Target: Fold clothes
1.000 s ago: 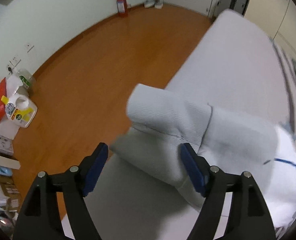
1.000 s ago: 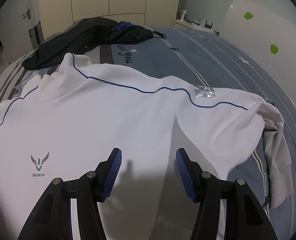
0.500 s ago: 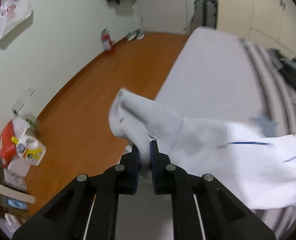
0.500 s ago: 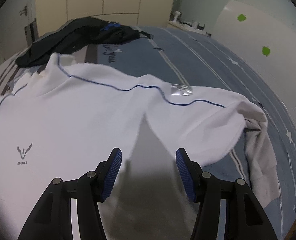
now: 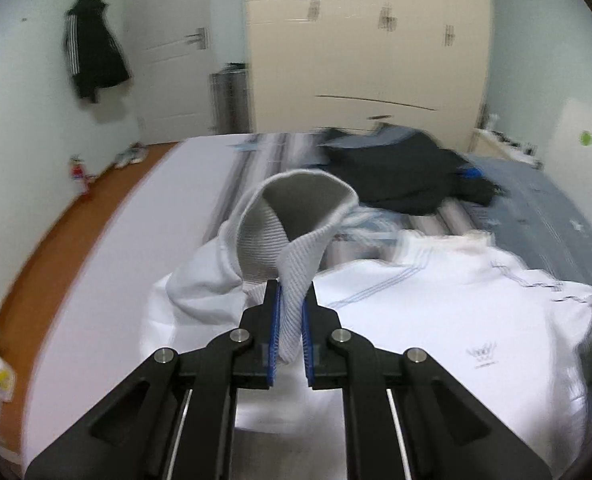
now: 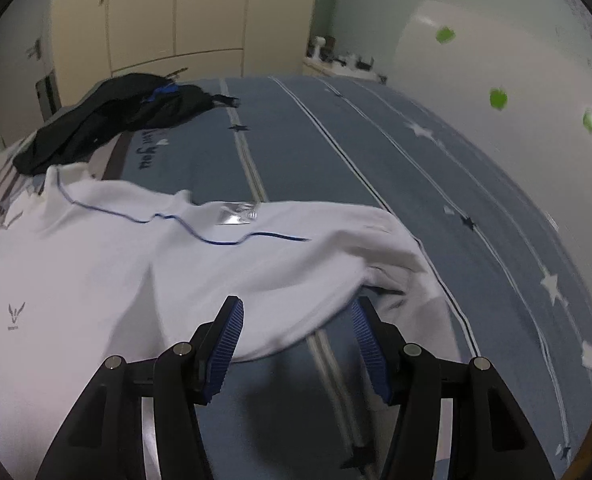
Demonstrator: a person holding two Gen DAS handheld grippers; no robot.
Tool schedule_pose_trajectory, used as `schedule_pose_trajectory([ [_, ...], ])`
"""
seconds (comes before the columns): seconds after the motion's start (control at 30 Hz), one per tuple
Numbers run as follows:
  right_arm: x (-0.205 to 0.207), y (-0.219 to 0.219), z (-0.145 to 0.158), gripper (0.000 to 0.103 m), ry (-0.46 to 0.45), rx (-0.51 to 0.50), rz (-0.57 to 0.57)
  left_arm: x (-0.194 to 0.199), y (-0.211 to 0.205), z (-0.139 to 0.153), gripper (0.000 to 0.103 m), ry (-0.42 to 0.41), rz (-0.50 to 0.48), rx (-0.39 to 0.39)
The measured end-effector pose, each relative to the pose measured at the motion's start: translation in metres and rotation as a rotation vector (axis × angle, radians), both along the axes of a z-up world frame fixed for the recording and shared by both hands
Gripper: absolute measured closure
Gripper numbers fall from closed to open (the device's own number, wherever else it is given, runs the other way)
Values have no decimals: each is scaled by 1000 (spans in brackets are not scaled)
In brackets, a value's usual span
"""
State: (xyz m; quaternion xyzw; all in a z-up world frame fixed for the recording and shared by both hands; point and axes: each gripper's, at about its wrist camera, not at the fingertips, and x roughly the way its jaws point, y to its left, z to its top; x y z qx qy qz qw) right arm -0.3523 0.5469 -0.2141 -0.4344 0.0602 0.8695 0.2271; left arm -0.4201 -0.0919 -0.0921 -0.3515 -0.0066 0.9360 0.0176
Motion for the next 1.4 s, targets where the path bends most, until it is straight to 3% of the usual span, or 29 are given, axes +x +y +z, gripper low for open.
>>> schedule_pose_trajectory([
  [0.23,-1,54,-5,50,-12,-48,66,-12,196,-33,95,-70,-41,148],
  [0.33,-6,71,-5,50,-14,-53,104,-23,265,-59,95,-115,-83,169],
  [0.4,-8,81,-5,50,-9,-76,112,-12,317,-61,93,-156,-150,173],
  [0.43,-9,85,-5,50,-8,-86,114,-13,336,-66,82,-200,-176,176],
  [0.47,-9,87,-6,50,-8,-93,117,-12,347,-70,62,-237,-206,184],
  [0.53,-10,90,-6,50,-10,-101,128,3,358,-69,41,-270,-254,206],
  [0.63,-12,86,-8,50,-7,-127,139,25,347,-59,23,-193,-259,181],
  [0.73,-17,71,-12,50,-2,-153,157,23,307,-66,23,-184,-226,160],
  [0.87,-31,30,-17,50,-3,-180,212,17,216,-92,23,-209,-92,134],
  [1.07,-60,-62,-32,50,-28,-192,334,42,78,-115,23,-211,79,44],
  [1.27,-86,-129,-54,50,-52,-209,357,67,6,-132,23,-240,81,-73],
  [1.4,-105,-156,-65,50,-66,-215,331,68,-16,-154,23,-279,59,-117],
])
